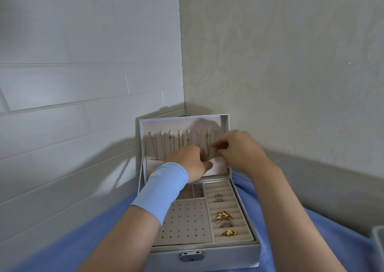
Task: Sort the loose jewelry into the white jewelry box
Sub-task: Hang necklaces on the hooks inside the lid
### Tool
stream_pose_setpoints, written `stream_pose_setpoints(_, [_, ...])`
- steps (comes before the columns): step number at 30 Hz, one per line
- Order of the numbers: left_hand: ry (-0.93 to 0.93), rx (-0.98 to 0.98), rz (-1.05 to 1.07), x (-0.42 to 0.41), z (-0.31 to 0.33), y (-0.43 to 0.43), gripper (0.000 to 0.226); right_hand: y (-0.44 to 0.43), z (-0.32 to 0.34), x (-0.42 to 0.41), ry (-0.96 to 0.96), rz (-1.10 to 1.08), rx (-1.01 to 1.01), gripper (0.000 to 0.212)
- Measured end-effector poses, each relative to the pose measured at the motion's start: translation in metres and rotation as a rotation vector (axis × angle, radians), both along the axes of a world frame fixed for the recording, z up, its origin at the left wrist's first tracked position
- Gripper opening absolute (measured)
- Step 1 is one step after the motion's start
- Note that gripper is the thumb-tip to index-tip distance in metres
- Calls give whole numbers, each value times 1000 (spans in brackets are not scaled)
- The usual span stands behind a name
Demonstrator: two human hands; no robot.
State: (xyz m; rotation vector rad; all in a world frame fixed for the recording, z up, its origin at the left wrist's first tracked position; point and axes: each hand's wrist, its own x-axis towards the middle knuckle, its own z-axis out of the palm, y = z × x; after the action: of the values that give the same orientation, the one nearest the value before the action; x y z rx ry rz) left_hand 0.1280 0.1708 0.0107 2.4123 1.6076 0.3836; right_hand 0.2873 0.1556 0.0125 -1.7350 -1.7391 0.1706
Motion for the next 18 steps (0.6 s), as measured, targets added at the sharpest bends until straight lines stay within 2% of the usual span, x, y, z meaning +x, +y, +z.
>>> stream_pose_setpoints(4, [-14,-12,3,-2,-1,1,36,-2,-1,0,-164,16,-97,30])
stream_pose_setpoints(10, [-116,-37,-30,-12,1,-10,47,-17,7,-10,-77,66,-16,24])
stream_pose_setpoints(15, [-166,-16,-52,-36,10,-42,28,-48,7,-33,11,208,-78,14])
stream_pose_setpoints(18, [-260,0,-40,-57,12,-67,18,-74,12,-51,34,261,-134,14])
